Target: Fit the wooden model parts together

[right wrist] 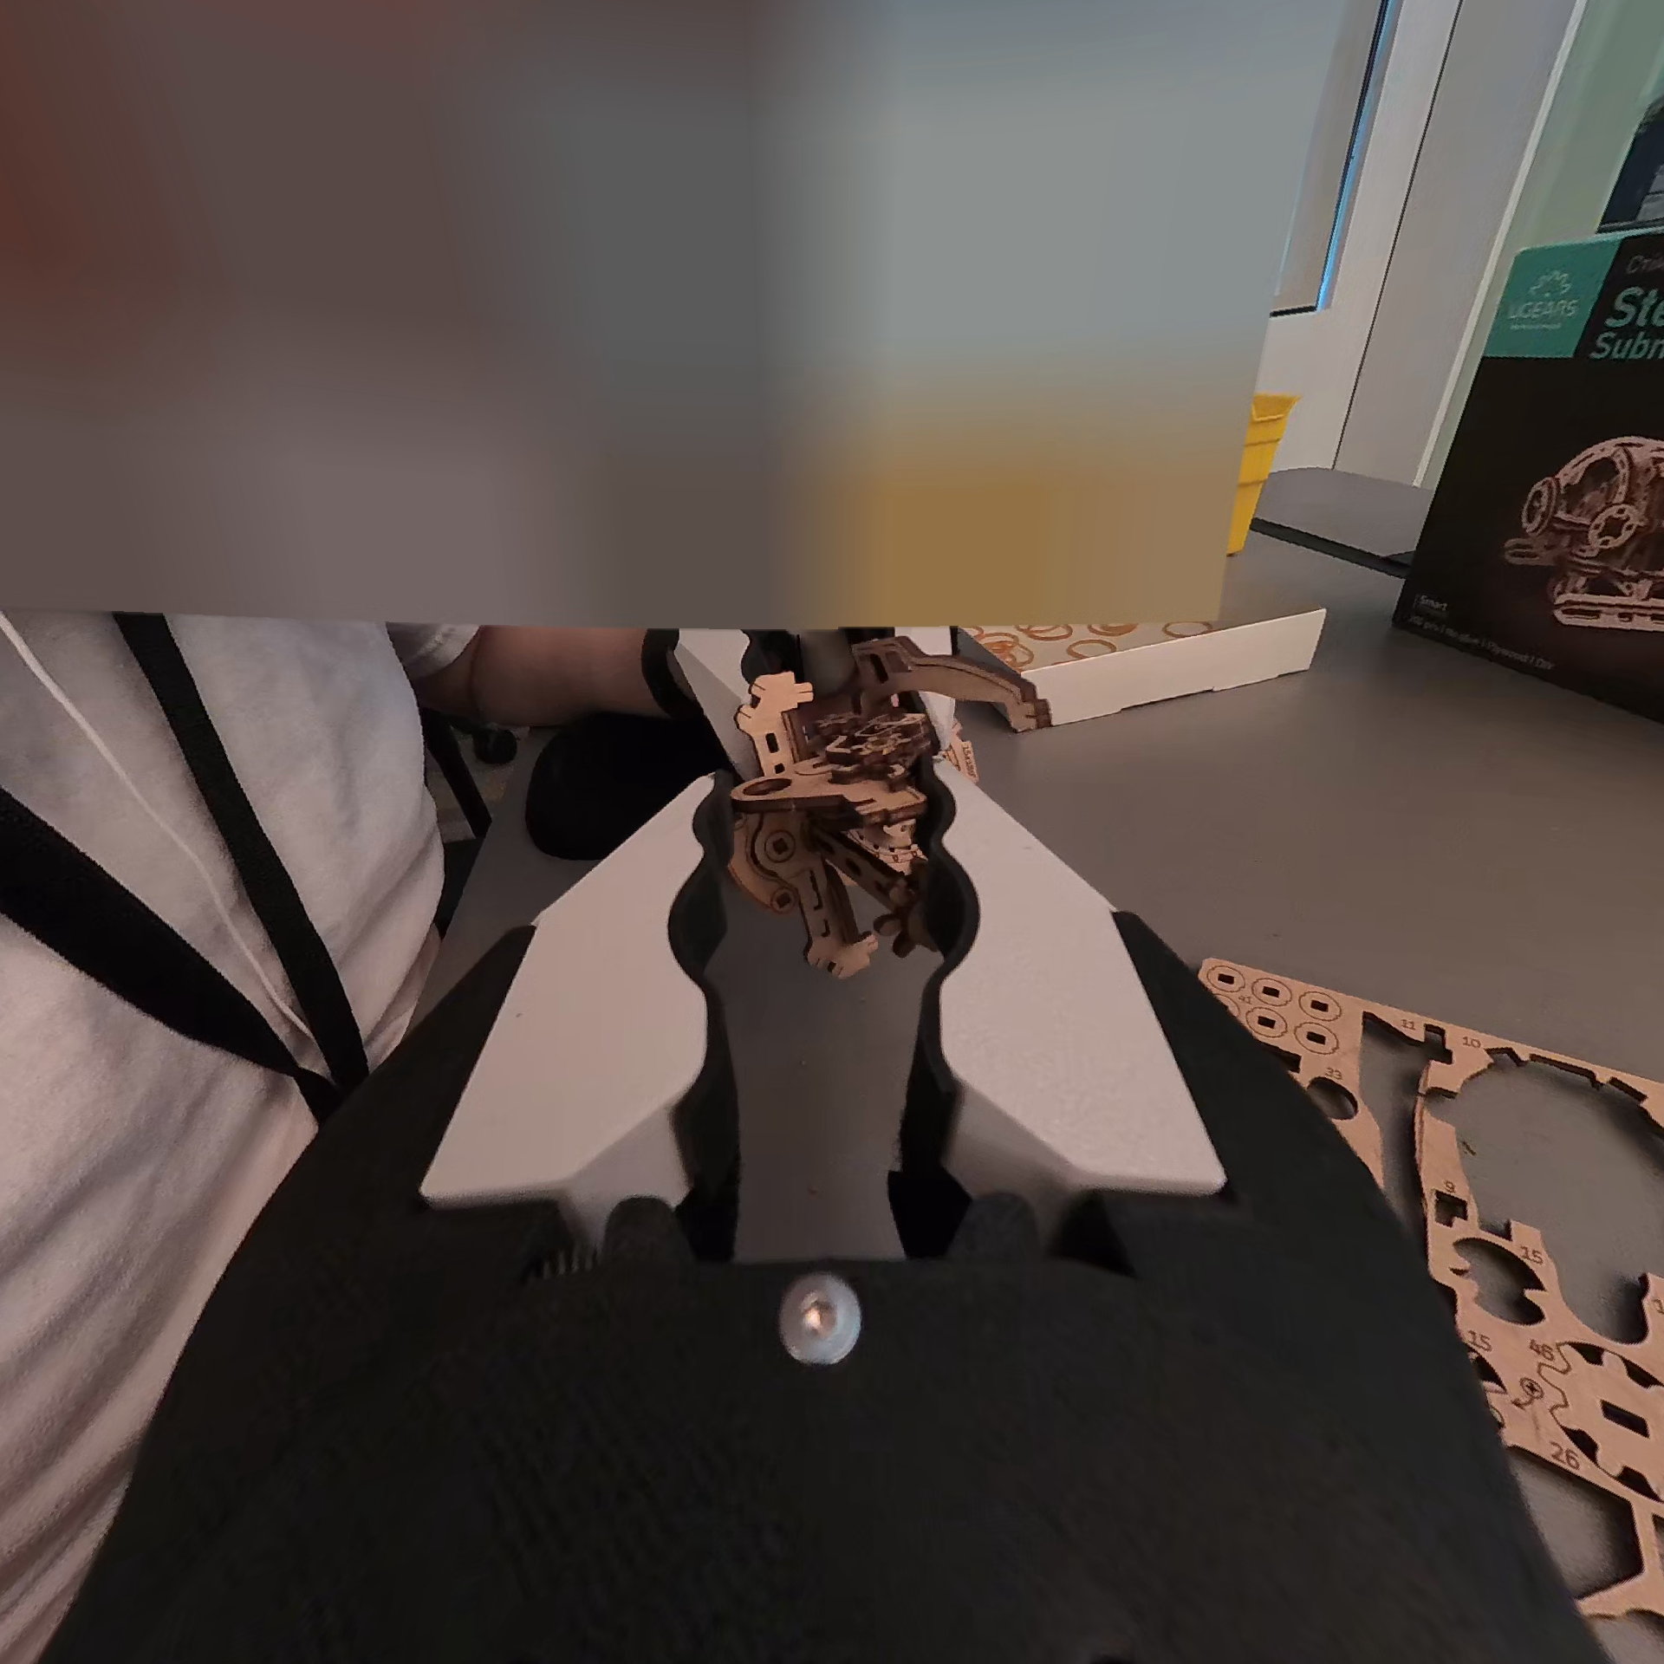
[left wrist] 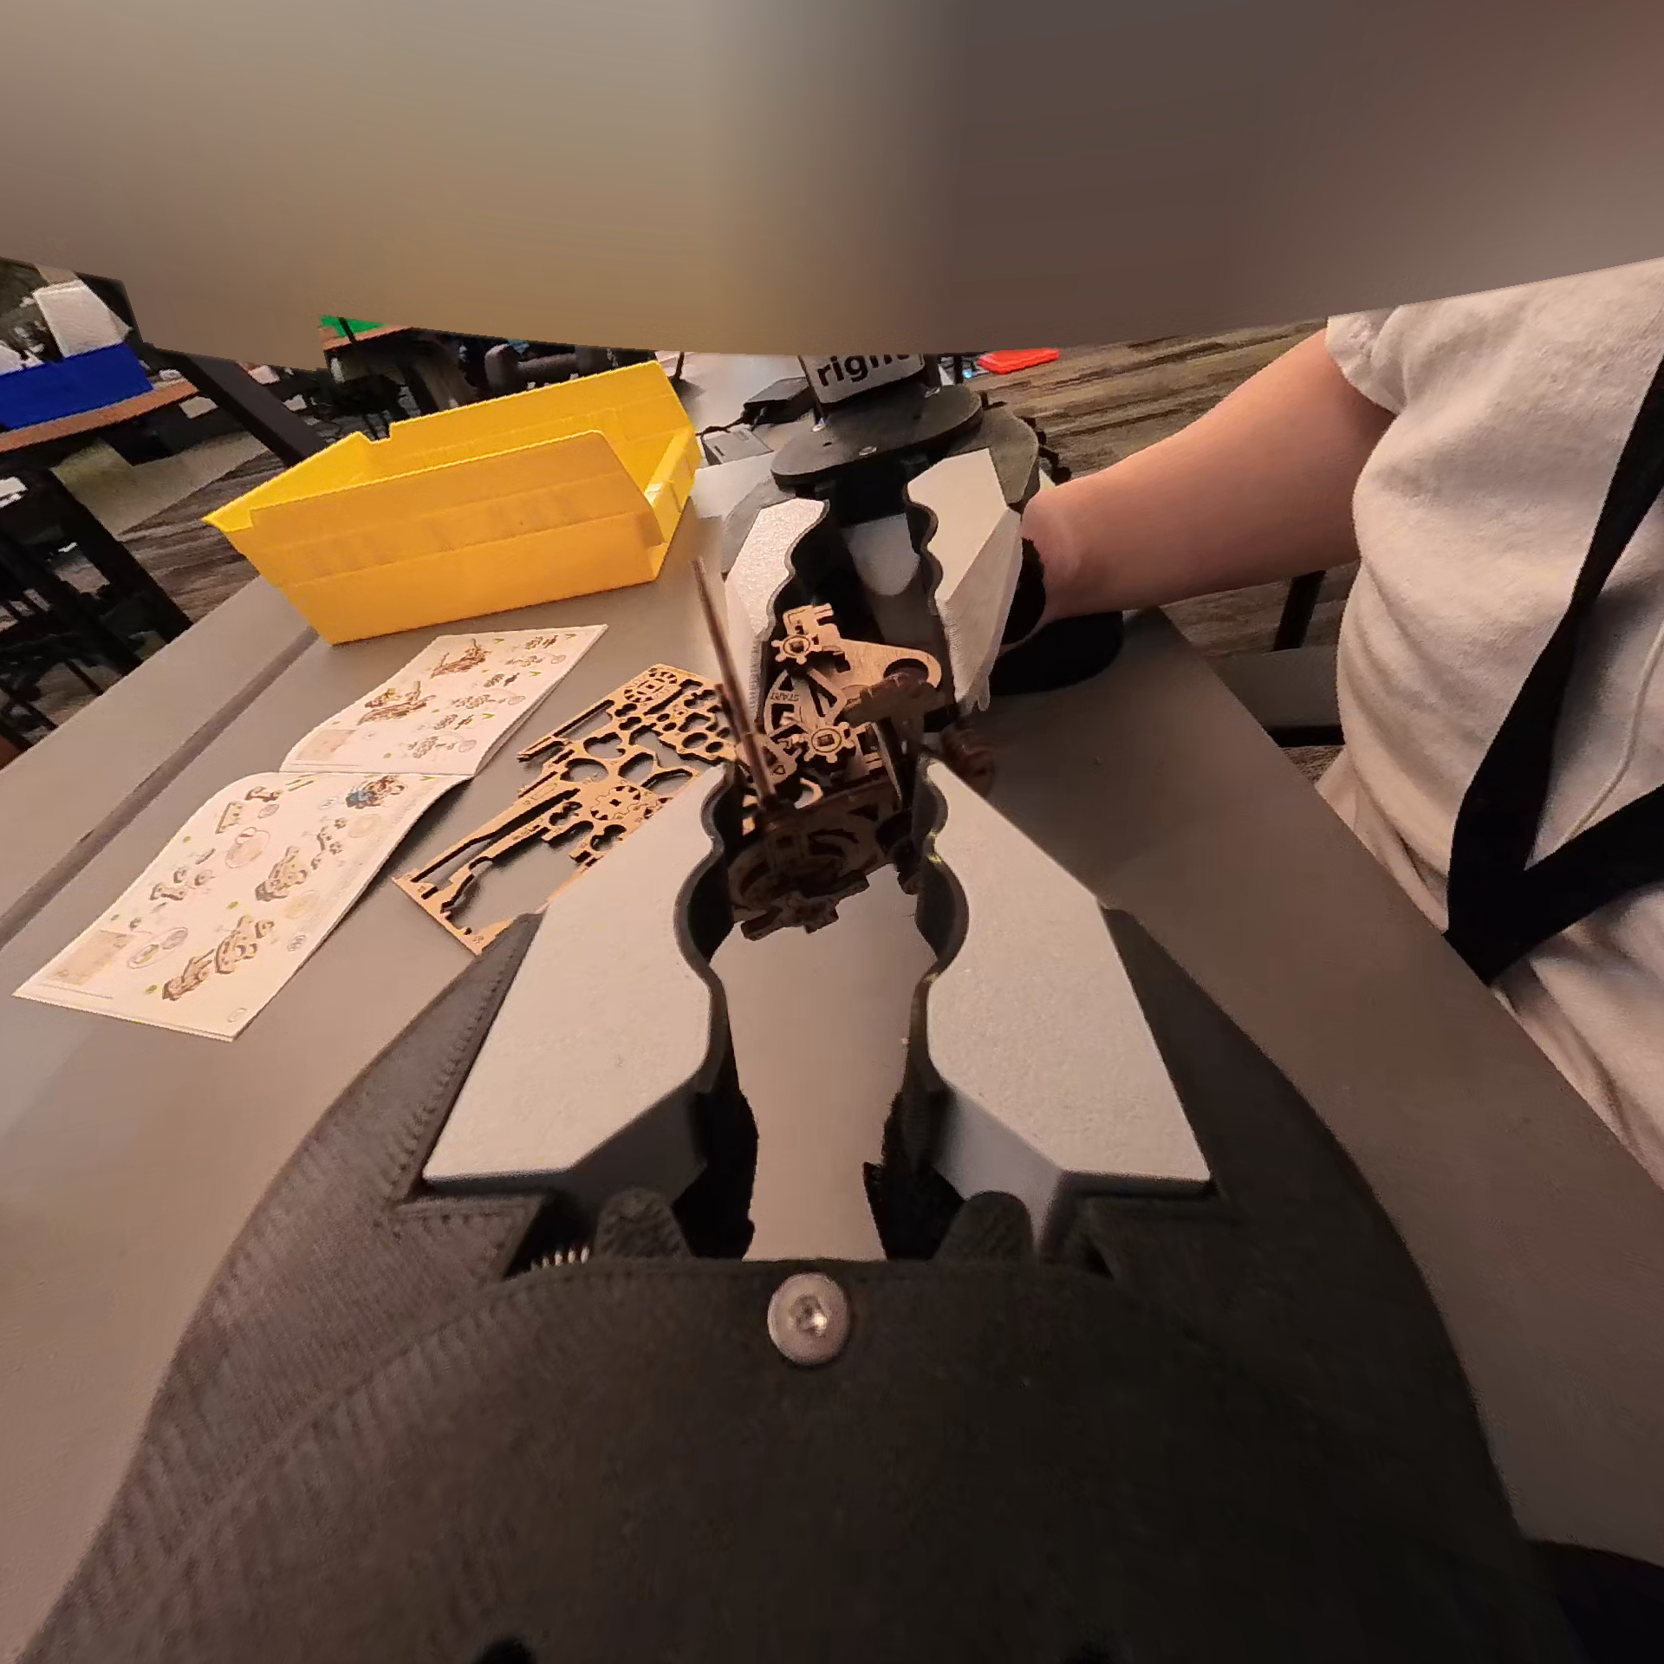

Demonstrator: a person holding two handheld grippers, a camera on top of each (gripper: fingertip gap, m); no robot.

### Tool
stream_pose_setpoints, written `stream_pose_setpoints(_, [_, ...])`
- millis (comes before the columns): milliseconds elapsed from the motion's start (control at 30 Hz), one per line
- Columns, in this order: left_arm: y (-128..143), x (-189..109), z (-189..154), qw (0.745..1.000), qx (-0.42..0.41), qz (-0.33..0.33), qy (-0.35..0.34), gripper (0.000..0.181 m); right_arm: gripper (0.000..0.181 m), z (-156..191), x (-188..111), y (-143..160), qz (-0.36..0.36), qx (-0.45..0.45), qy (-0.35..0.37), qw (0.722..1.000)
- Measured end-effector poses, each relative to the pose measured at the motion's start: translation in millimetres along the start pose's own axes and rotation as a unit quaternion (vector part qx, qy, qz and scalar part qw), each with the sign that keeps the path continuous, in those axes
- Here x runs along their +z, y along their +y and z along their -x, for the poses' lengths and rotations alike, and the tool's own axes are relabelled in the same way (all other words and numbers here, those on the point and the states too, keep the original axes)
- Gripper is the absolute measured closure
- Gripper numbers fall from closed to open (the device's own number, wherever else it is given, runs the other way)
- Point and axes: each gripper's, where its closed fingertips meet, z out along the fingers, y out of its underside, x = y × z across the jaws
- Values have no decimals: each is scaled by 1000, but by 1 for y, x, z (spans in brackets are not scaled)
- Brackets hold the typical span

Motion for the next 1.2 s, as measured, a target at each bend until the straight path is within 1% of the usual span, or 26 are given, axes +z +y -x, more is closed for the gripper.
stream_pose_setpoints(267, [2,0,1,1000,7,5,-4,147,141,-1,1,0,2,9,-5,1000])
stream_pose_setpoints(433, [4,1,1,1000,20,11,-12,147,142,-1,0,0,4,-5,3,1000])
stream_pose_setpoints(833, [-2,1,4,1000,6,1,-28,146,142,-2,0,-4,-3,-30,15,999])
stream_pose_setpoints(1200, [2,2,3,999,24,19,-30,148,142,-1,0,0,8,-47,21,999])
